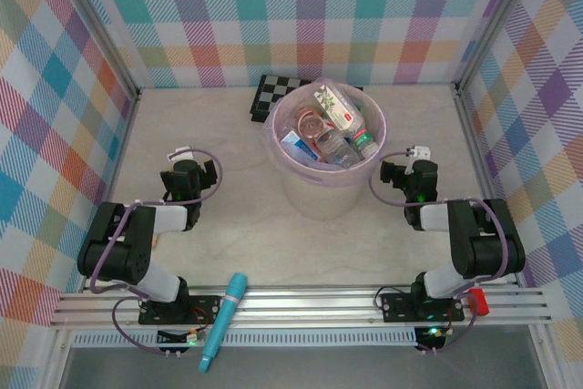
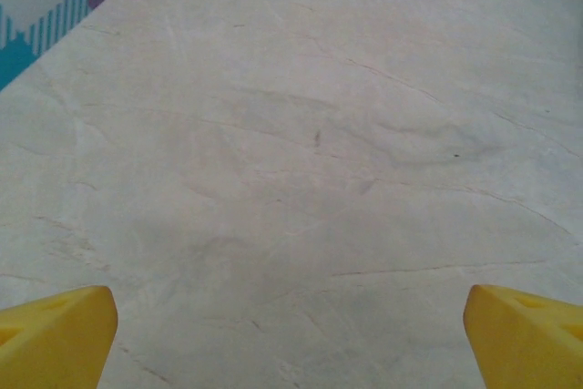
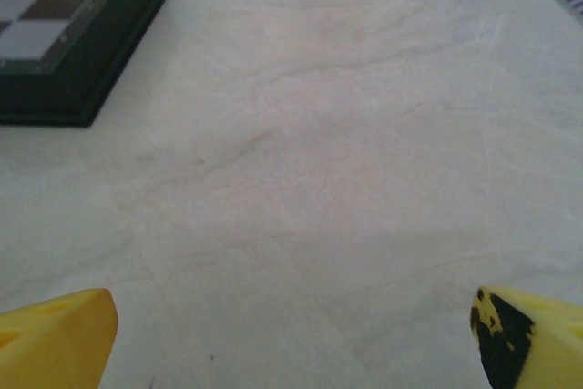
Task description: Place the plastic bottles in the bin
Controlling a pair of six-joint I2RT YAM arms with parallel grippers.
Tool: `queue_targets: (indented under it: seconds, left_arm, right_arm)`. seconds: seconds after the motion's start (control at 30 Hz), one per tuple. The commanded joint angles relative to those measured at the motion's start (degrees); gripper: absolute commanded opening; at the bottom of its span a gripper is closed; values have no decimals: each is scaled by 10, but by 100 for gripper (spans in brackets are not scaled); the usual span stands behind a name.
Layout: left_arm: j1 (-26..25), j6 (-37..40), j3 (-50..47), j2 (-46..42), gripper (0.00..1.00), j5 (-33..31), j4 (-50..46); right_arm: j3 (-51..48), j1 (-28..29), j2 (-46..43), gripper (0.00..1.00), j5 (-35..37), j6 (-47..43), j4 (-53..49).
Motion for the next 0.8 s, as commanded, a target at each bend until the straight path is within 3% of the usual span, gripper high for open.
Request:
queue_targets:
  seconds: [0.0,0.07,0.13,0.17,0.77]
  left_arm:
    - [7,17,-11,7,96,42,56]
    - [7,24,-43,44,97,38,162]
    - [7,15,-31,23,98,39,98]
    - [6,21,-35,32,99,35,129]
    - [6,20,-34,31,100,35,121]
  right_arm:
    - [2,2,-4,100,0,-5,30]
    - [0,0,2,100,-1,-6,44]
    - [0,0,2,100,0,-7,45]
    - [2,0,-1,99,-2,-5,35]
    - [0,0,0,100,-2,-7,39]
